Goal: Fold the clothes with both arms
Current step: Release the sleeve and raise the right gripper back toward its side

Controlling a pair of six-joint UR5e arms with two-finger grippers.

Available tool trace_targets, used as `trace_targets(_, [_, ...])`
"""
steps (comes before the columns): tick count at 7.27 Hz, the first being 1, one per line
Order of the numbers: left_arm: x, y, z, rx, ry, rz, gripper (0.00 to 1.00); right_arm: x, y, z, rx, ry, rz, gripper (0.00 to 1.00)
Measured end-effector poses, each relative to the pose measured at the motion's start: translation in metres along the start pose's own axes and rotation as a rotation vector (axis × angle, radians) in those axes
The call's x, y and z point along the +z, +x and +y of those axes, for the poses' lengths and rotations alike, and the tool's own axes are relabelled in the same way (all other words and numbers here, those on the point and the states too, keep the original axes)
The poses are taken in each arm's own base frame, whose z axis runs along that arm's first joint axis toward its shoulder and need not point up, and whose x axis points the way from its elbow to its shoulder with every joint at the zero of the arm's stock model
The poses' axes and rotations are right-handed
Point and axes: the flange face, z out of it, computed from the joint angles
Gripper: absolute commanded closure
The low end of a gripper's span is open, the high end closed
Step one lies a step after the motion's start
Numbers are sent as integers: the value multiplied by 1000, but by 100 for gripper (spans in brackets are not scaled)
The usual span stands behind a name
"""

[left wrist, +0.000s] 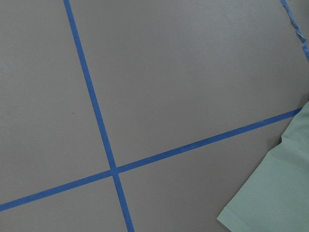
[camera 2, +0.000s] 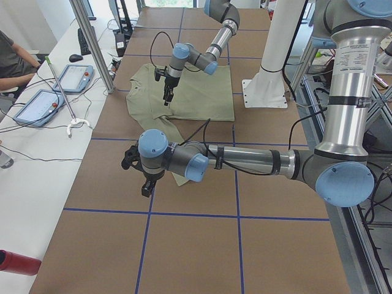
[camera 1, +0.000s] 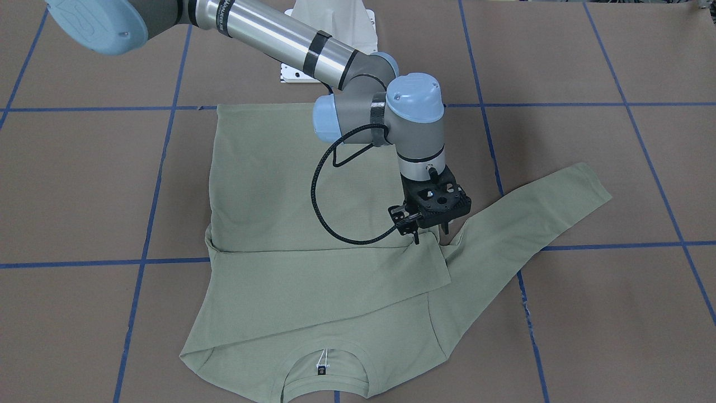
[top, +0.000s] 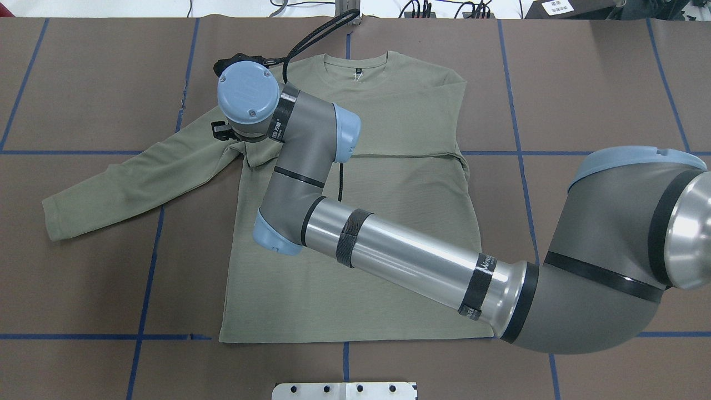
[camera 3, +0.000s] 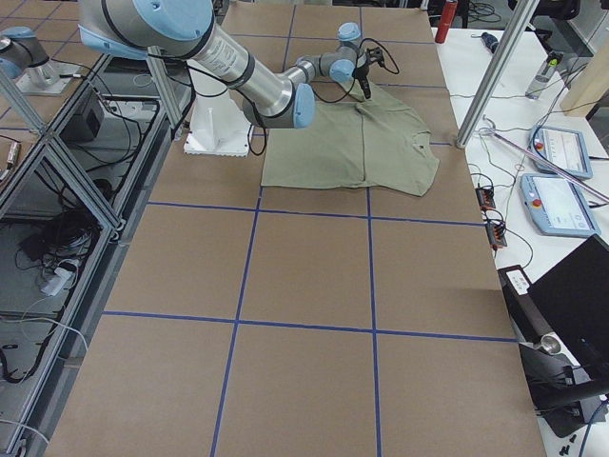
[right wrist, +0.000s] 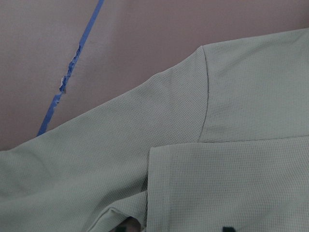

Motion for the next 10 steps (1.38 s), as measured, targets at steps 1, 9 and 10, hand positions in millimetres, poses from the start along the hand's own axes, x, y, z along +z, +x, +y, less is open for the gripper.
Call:
trace_targets(1, [3,-4,0,-2,-1,-1,0,-2,0,-3,5,3,-2,0])
trace_targets(9, [110,112,28,-402,153,-30,0,-136,257,-16,147,-301,166,0])
trace_targets(10, [124,136,42,-452,146,-30,0,-168,298,-7,110,-318,197,0])
